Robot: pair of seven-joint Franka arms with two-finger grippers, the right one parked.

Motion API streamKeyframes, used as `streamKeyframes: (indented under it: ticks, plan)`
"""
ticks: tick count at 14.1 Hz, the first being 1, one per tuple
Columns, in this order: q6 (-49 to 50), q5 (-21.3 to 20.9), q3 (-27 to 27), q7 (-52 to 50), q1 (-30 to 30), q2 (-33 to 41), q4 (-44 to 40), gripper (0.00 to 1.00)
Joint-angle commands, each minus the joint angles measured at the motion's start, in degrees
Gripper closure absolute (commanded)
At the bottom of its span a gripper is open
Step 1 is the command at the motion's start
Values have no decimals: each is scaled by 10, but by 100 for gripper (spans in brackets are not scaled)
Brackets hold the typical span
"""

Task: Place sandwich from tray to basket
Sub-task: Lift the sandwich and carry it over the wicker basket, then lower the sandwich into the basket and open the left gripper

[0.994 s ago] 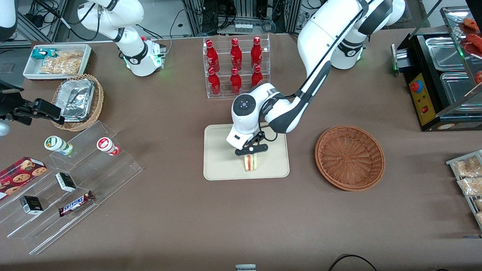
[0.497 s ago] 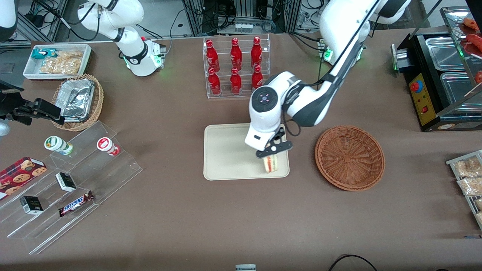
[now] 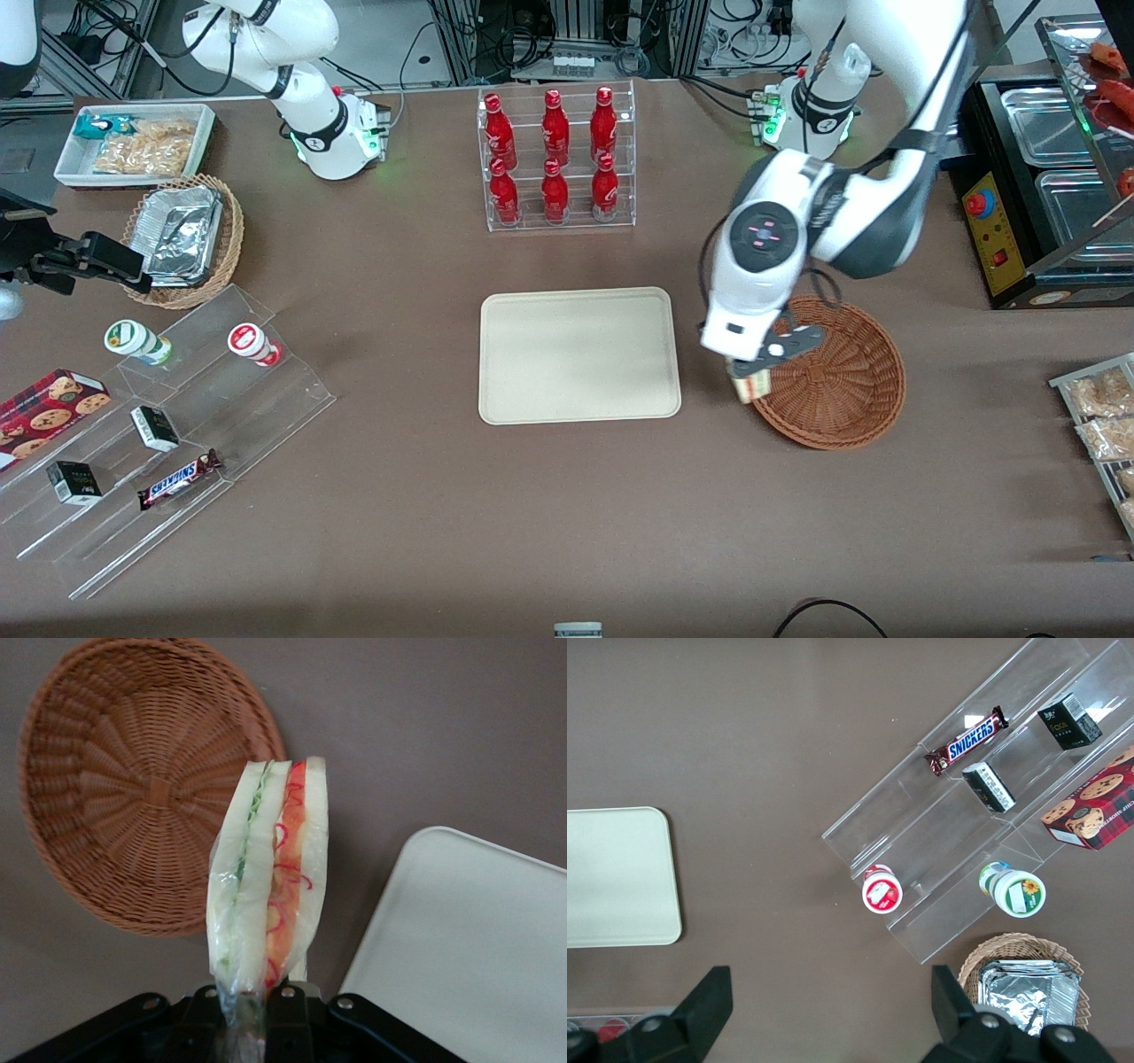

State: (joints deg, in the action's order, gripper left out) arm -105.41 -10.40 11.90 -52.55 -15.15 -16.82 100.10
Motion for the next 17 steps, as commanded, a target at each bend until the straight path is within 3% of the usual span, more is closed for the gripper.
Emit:
streamKeyframes:
  ticks: [1,6,7,12,17]
  plan:
    - [17,12,-26,47,23,33,41,93]
    - [9,13,-35,61,72,35,76,93]
    - [-9,29,-36,62,76,35,86,93]
    - [-72,84,-57,63,77,43,134,93]
    - [-149,85,-80,63,77,43,180,93]
